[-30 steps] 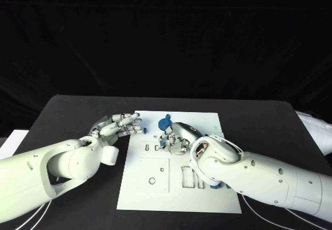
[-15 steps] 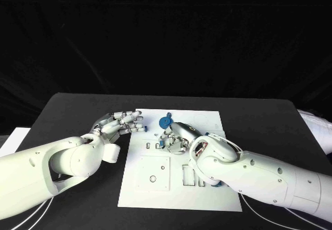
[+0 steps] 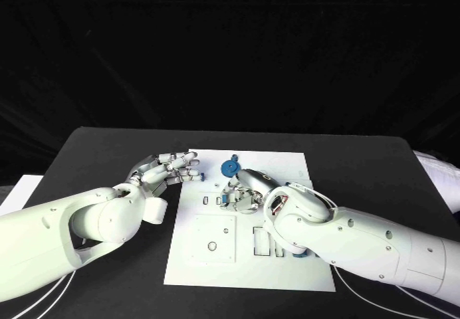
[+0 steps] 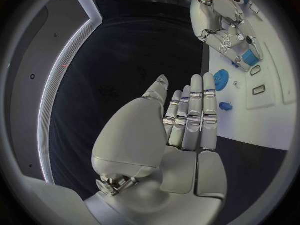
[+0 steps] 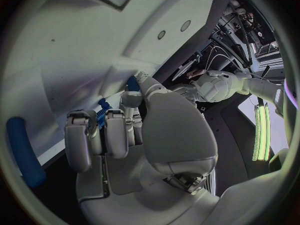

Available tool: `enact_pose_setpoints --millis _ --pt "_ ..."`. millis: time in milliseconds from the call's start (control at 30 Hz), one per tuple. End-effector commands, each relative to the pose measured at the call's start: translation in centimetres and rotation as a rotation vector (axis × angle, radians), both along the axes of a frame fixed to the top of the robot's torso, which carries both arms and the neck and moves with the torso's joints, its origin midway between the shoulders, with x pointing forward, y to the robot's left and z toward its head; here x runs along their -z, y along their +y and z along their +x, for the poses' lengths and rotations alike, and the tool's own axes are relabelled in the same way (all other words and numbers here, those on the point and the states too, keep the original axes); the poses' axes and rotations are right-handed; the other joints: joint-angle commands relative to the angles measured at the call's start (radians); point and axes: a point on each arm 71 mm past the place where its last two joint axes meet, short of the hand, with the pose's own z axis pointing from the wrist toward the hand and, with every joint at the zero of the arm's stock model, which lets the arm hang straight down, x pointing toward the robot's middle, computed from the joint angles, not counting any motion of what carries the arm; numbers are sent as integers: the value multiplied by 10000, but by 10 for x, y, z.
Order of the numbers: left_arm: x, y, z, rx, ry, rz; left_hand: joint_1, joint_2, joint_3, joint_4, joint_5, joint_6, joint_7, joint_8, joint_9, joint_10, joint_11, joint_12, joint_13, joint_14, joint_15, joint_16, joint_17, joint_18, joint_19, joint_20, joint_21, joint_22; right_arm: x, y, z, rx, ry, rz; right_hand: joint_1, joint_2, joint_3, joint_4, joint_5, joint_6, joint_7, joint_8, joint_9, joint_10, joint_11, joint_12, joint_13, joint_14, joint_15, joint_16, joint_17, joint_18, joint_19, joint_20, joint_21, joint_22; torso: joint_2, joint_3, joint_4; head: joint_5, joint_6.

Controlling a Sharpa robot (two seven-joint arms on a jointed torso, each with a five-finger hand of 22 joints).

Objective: Assemble the parts on the task board

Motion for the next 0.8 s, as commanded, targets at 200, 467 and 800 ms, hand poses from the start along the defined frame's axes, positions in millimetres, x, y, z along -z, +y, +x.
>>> enact_pose_setpoints --millis 200,467,800 --pt "-2 -3 0 196 -101 -161 29 104 -12 -52 -19 -43 17 -53 -12 -25 25 -49 -16 -68 16 -46 11 78 -63 29 59 16 12 -5 0 296 279 -657 -85 -268 -193 14 86 -661 167 -373 -140 -332 150 -657 -436 575 219 -170 394 -36 35 160 -129 1256 -5 -8 5 -7 -12" --pt "-1 -3 0 232 -62 -161 25 108 -10 -53 -19 -44 19 -55 -12 -26 27 -52 -16 -71 18 -51 14 78 -69 30 60 16 8 -3 -2 322 10 -381 -180 -472 -455 84 111 -1022 245 -403 -184 -528 238 -977 -719 566 301 -218 357 -22 -3 250 -169 1200 -1 -1 1 9 -10" --pt "-1 -4 1 250 -36 -159 16 120 -5 -53 -18 -45 25 -57 -11 -27 32 -57 -15 -76 22 -61 23 77 -82 33 61 18 -2 -1 -10 410 -652 589 -280 -541 -846 255 256 -1132 256 -368 -174 -559 257 -917 -779 573 323 -225 369 -17 -6 284 -183 1188 -4 -1 6 11 -10"
